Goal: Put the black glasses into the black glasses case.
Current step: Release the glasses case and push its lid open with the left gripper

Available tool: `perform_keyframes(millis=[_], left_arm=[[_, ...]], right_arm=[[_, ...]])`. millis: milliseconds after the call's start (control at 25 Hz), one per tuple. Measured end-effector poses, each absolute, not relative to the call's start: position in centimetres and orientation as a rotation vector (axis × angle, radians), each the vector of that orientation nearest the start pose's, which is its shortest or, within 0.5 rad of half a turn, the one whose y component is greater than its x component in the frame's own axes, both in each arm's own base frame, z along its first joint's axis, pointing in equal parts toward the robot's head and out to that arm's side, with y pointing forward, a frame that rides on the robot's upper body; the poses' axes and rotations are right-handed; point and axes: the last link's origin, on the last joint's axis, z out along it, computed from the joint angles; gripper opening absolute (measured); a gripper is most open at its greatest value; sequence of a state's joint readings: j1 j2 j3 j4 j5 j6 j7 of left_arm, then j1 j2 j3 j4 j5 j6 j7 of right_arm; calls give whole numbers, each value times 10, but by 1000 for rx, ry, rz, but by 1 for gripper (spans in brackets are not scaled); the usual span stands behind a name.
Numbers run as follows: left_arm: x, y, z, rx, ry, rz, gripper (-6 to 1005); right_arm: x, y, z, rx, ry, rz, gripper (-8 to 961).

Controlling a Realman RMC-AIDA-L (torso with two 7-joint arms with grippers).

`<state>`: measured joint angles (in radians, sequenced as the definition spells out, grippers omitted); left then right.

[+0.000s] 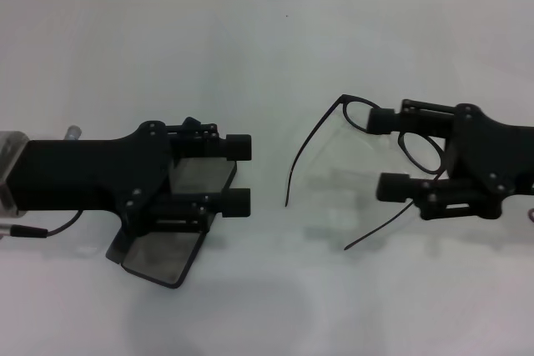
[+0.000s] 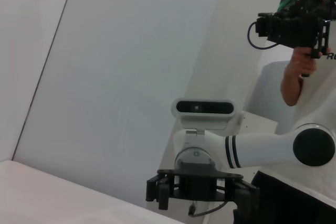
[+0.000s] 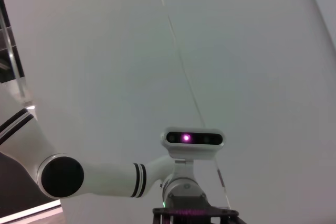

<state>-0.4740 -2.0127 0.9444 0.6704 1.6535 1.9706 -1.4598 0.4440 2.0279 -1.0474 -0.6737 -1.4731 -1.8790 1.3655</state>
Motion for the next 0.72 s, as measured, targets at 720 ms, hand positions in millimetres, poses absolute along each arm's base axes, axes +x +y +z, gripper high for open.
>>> perform_keyframes(millis=[720], left_arm=[[-210,293,34,-2969,-617,-1152,701]], right_arm=[[213,290,17,-2853,371,1269,830]])
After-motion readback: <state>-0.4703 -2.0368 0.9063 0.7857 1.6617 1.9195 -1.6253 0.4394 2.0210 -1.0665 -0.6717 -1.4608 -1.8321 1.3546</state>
